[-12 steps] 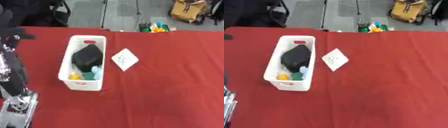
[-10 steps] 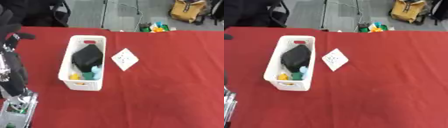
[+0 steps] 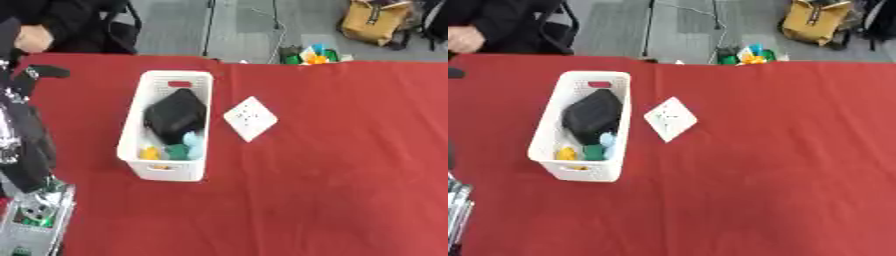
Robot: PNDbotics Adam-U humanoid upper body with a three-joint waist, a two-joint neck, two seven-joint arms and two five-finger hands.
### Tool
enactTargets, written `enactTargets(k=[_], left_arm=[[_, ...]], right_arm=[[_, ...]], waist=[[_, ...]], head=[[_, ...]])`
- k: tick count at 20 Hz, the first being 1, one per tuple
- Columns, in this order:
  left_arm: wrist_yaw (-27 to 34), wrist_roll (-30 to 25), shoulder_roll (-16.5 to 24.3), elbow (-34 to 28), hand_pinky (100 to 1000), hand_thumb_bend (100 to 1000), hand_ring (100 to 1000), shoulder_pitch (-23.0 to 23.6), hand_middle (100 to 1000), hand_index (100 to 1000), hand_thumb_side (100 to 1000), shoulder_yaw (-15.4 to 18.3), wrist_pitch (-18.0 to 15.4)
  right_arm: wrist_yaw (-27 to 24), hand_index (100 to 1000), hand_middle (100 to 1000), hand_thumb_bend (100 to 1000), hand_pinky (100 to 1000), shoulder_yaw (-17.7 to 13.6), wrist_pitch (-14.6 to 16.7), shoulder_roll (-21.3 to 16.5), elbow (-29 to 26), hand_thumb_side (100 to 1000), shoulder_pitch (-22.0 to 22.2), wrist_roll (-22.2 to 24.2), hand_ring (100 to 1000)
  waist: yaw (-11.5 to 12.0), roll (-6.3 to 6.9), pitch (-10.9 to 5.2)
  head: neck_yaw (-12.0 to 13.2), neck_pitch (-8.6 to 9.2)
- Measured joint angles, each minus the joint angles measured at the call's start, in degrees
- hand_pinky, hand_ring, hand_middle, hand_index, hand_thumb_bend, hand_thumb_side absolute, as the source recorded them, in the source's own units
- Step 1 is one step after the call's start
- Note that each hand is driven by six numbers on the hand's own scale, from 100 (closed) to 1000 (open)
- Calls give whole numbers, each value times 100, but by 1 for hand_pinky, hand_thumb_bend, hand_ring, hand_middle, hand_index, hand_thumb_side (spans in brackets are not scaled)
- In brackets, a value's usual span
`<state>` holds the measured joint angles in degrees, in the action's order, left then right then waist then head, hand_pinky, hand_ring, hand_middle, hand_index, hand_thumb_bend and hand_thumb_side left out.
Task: Pick up objects on the table and place them in the box.
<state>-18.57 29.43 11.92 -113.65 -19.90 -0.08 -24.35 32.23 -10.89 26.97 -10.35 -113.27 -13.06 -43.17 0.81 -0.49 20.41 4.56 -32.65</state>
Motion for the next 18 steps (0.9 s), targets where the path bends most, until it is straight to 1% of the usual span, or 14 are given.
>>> enactTargets(k=[1,2,3,4,5,6,7,8,9,10,13,14,15,18], left_arm=[[-1,1,0,0,525,147,919,-4,938,844,1000,0,-1],[-1,1,0,0,525,146,919,-5,937,843,1000,0,-1],[-2,1,0,0,525,146,919,-5,937,843,1000,0,-1],[-2,1,0,0,524,147,919,-5,937,842,1000,0,-1],[-2,1,0,0,524,147,919,-5,937,842,1000,0,-1],[-2,1,1,0,525,147,919,-5,936,840,1000,0,-1],[-2,0,1,0,525,147,919,-4,936,840,1000,-1,0],[-2,-1,1,0,525,147,919,-3,937,839,1000,-1,1],[-2,-4,3,0,525,147,919,-1,937,839,1000,-2,4],[-1,-9,3,0,525,147,919,8,937,838,1000,-3,9],[1,-22,5,0,525,147,919,37,937,837,1000,-5,22],[3,-27,5,0,526,147,919,39,936,836,1000,-5,26],[6,-33,6,0,526,147,919,43,936,836,1000,-5,31],[24,-61,7,0,525,146,917,81,934,832,1000,-9,40]], right_arm=[[6,827,709,274,718,3,14,-7,0,1000,0,14,769],[32,851,752,370,763,12,39,-30,0,1000,0,39,813],[84,851,752,370,763,33,70,-95,0,1000,0,86,813],[152,858,773,455,790,44,87,-189,0,1000,0,159,838],[229,858,773,455,790,73,94,-314,0,1000,-1,259,838],[300,862,791,499,811,106,94,-467,0,1000,-5,369,855],[372,862,791,499,811,145,90,-645,0,1000,-16,489,855],[436,867,795,543,833,184,82,-847,0,1000,-60,606,863],[487,867,795,543,833,227,68,-1066,0,1000,-114,732,863],[524,872,805,572,847,266,44,-1297,0,1000,-175,863,869],[563,874,807,579,852,371,-54,-1937,0,1000,-361,1308,870],[563,885,827,615,872,392,-83,-2084,0,1000,-403,1441,882],[563,885,827,615,872,423,-106,-2229,0,1000,-438,1591,882],[589,894,863,631,888,555,-167,-2804,0,1000,-629,2192,893]], waist=[[0,-4,0],[0,-11,-1],[-1,-21,-2],[-4,-32,-4],[-5,-40,-14],[-5,-47,-29],[-7,-58,-53],[-8,-71,-78],[-8,-93,-110],[-8,-113,-139],[-9,-161,-196],[-10,-167,-203],[-10,-174,-213],[-1,-217,-291]], head=[[0,0],[2,0],[5,0],[8,0],[9,-3],[9,-5],[9,-10],[8,-26],[7,-55],[6,-73],[0,-141],[-1,-158],[-6,-164],[-29,-215]])
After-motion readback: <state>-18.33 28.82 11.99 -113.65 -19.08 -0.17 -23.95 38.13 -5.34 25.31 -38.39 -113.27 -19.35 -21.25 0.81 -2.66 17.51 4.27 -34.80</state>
